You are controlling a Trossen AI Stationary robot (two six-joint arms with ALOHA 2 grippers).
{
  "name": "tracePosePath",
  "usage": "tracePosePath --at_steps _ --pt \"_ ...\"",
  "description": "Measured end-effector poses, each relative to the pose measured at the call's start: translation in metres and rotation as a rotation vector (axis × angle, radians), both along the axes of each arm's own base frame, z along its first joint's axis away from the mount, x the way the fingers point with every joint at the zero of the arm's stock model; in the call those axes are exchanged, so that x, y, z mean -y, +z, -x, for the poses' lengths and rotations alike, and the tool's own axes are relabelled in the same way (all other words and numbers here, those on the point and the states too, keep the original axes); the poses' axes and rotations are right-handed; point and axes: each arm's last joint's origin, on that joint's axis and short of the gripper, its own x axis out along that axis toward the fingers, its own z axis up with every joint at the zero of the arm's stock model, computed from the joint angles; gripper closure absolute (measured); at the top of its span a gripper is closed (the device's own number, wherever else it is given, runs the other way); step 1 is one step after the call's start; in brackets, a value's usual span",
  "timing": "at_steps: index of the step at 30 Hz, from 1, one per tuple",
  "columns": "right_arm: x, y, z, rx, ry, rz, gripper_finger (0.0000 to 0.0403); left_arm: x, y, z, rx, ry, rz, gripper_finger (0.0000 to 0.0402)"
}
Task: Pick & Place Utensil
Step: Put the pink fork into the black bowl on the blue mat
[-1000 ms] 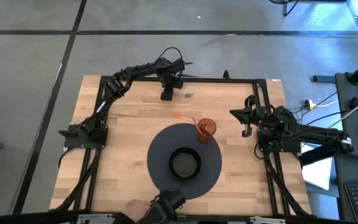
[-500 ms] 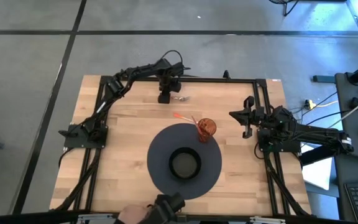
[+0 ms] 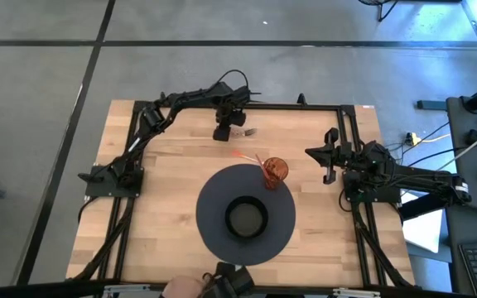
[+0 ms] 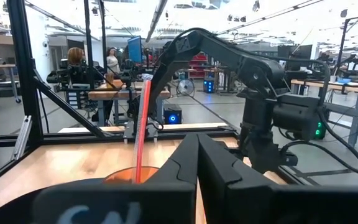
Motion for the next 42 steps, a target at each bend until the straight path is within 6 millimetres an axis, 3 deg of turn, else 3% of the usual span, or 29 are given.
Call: tracePosePath --at_steps 13,19,24,30,35,42 --pt "0.0 0.001 0.0 0.006 0.0 0.001 0.0398 0.021 0.003 -0.029 0.104 0.053 -0.088 0.0261" --pt "0.0 0.001 0.0 0.006 0.0 0.001 0.0398 0.02 0.003 -0.028 0.084 0.055 -0.114 0.026" --pt "0.0 0.001 0.0 0.006 0.0 0.002 0.0398 0.019 0.016 -0.022 0.061 0.068 -0.146 0.026" --pt "0.0 0.001 0.0 0.009 0.0 0.006 0.0398 0.017 0.034 -0.027 0.227 0.223 -0.076 0.026" --pt "0.0 0.001 0.0 0.012 0.0 0.004 0.0398 0.019 0.037 -0.034 0.284 0.389 -0.069 0.026" --pt "0.0 0.001 0.0 0.016 0.003 -0.012 0.0398 0.035 0.031 -0.046 0.274 0.383 -0.117 0.026"
